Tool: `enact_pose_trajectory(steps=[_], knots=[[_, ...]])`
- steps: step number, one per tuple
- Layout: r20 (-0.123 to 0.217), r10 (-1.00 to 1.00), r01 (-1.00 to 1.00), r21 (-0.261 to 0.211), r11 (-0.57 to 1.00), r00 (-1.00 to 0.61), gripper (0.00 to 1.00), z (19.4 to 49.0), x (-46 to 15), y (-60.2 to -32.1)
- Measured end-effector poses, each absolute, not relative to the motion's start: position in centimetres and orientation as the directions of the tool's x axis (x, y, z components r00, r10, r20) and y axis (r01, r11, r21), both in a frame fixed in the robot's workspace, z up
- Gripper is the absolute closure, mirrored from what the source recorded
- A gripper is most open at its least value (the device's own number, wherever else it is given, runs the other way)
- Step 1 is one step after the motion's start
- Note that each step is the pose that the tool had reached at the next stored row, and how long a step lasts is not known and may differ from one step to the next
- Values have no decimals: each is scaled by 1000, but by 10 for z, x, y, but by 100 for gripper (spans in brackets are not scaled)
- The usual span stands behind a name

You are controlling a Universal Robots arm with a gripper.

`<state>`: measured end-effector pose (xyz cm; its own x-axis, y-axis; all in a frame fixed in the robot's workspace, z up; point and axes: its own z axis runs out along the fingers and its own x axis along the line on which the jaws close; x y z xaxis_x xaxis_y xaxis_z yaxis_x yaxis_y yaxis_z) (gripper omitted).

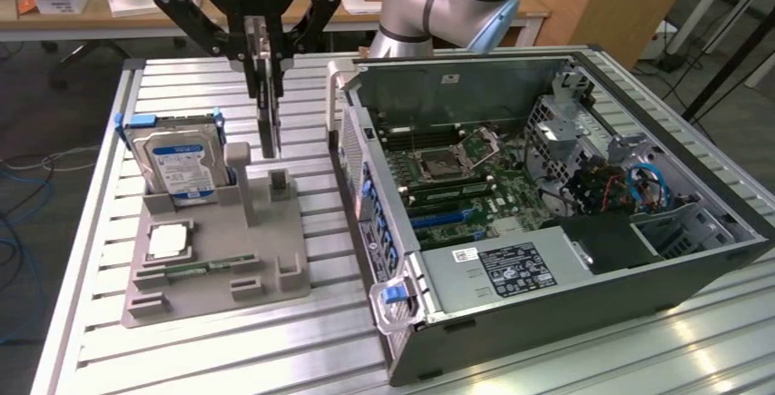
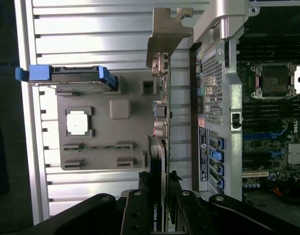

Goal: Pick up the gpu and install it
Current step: 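Pick up the gpu and move the gpu toward the slot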

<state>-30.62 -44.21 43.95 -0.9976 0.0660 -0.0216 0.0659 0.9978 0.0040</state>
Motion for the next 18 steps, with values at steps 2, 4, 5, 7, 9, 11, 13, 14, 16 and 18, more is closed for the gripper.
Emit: enact_pose_trajectory(steps=[2,4,5,7,9,11,13,14,16,18], knots=[[-22,66,66,4,998,-998,74,440,-306,-442],[-22,66,66,3,998,-998,74,440,-306,-442],[-22,66,66,3,998,-998,74,440,-306,-442],[-22,66,66,3,998,-998,74,440,-306,-442],[-22,66,66,3,998,-998,74,440,-306,-442],[-22,66,66,3,998,-998,74,440,-306,-442],[-22,66,66,3,998,-998,74,440,-306,-442],[-22,66,66,3,998,-998,74,440,-306,-442],[-22,66,66,3,998,-998,74,441,-306,-442],[-22,66,66,3,998,-998,74,441,-306,-442]])
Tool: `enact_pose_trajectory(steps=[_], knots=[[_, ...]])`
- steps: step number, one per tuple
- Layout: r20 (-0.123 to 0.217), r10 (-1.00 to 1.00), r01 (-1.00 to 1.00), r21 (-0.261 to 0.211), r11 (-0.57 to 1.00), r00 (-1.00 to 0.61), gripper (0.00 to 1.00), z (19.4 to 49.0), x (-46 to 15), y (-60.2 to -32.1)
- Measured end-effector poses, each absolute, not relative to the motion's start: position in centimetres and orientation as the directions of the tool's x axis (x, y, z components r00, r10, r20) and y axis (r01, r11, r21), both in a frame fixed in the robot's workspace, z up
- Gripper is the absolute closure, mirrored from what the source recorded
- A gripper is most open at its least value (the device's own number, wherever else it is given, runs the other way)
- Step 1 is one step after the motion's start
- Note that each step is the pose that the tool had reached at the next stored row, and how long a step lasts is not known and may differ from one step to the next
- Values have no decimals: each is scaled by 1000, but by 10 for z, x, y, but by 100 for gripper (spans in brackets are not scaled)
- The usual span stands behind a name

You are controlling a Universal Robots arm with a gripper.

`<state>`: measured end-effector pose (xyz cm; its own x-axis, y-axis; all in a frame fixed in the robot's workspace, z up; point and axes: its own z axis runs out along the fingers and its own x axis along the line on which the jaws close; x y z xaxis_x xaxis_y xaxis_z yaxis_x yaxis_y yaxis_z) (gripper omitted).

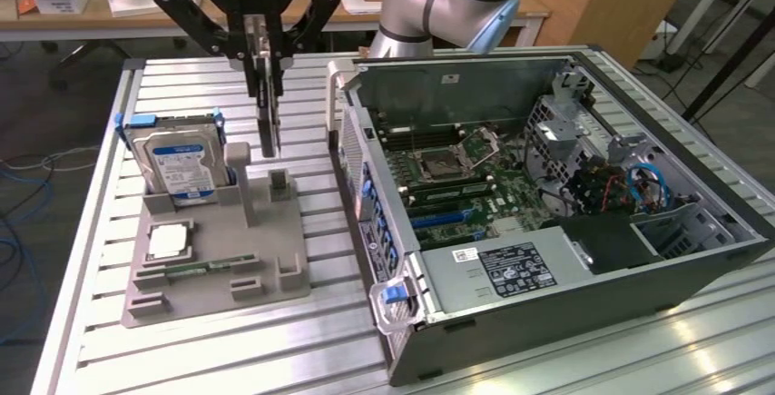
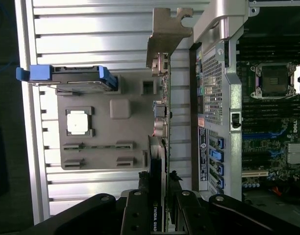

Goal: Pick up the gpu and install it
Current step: 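Pick up the gpu and move the gpu toward the slot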

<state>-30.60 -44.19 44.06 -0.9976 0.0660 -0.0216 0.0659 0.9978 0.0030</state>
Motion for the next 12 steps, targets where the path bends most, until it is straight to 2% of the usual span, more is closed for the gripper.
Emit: enact_pose_trajectory(steps=[12], knots=[[-22,66,66,3,998,-998,74,440,-298,-442]])
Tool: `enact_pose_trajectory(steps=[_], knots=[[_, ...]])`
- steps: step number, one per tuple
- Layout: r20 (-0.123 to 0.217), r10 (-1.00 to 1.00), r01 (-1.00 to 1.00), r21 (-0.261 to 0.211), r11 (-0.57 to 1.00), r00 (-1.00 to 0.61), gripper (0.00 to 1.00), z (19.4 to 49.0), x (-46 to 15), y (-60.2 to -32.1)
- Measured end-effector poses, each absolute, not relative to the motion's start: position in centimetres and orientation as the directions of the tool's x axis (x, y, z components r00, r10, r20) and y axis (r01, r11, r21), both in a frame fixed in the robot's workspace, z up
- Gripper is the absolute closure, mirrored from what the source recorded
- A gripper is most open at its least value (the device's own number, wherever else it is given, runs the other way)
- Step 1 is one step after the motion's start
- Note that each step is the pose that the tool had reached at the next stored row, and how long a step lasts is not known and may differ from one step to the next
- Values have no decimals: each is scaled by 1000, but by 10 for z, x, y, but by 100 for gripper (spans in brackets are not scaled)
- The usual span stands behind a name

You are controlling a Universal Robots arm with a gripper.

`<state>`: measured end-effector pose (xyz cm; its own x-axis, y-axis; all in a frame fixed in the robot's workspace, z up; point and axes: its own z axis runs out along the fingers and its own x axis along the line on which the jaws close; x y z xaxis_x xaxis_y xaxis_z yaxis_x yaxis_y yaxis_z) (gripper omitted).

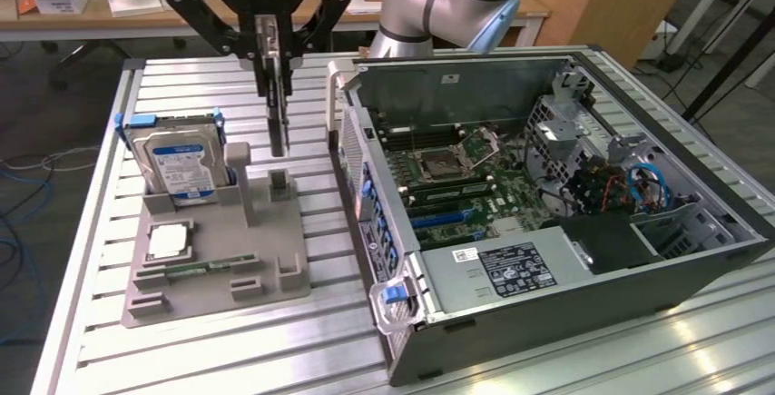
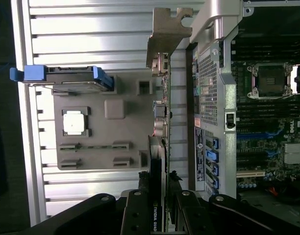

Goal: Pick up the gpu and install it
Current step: 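Pick up the gpu and move the gpu toward the slot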

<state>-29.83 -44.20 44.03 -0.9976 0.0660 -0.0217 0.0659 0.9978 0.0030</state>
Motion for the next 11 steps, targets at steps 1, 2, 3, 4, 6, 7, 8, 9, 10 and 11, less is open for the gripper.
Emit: enact_pose_trajectory(steps=[1,2,3,4,6,7,8,9,10,11], knots=[[-22,66,66,3,998,-998,74,440,-298,-442],[-22,66,66,3,998,-998,74,440,-298,-442],[-22,66,66,3,998,-998,74,440,-298,-442],[-22,66,66,3,998,-998,74,440,-298,-442],[-22,66,66,3,998,-998,74,440,-297,-442],[-22,66,66,3,998,-998,74,440,-297,-442],[-22,66,66,3,998,-998,74,440,-297,-442],[-22,66,66,3,998,-998,74,440,-297,-442],[-22,66,66,3,998,-998,74,440,-297,-442],[-22,66,66,3,998,-998,74,440,-296,-442]])
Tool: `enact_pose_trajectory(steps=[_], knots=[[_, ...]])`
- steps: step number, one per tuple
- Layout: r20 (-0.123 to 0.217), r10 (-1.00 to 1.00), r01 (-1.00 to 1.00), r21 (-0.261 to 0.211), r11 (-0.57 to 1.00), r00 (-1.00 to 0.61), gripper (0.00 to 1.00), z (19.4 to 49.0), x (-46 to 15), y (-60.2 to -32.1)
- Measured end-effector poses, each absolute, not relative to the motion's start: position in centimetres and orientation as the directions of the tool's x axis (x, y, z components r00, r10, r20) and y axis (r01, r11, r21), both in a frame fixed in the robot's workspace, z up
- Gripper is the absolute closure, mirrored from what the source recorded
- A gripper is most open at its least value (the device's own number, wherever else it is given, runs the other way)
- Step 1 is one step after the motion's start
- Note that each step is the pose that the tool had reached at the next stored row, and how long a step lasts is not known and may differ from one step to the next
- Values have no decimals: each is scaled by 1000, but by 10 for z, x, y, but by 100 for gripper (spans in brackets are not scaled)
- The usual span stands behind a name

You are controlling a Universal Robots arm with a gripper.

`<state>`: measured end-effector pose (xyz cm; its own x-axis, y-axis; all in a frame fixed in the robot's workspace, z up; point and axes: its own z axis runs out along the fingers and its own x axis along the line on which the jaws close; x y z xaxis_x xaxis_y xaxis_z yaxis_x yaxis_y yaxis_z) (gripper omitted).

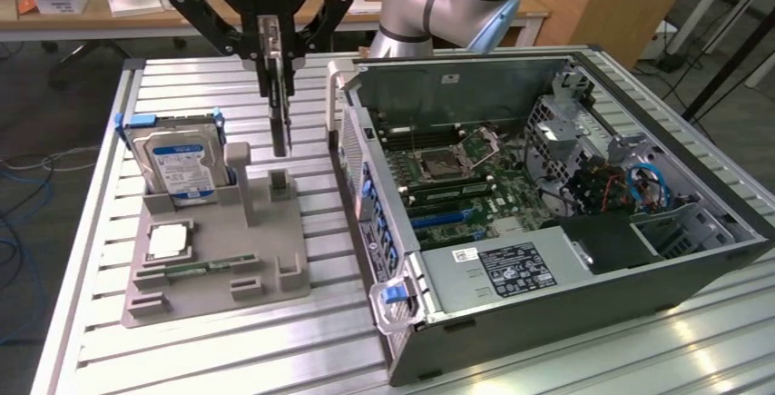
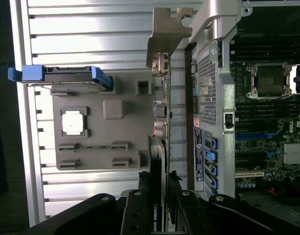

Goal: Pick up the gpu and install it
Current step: 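Pick up the gpu and move the gpu toward the slot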

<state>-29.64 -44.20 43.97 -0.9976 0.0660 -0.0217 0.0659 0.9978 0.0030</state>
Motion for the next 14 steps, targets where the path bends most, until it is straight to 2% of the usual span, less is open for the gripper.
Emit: enact_pose_trajectory(steps=[14], knots=[[-22,66,66,3,998,-998,74,440,-288,-442]])
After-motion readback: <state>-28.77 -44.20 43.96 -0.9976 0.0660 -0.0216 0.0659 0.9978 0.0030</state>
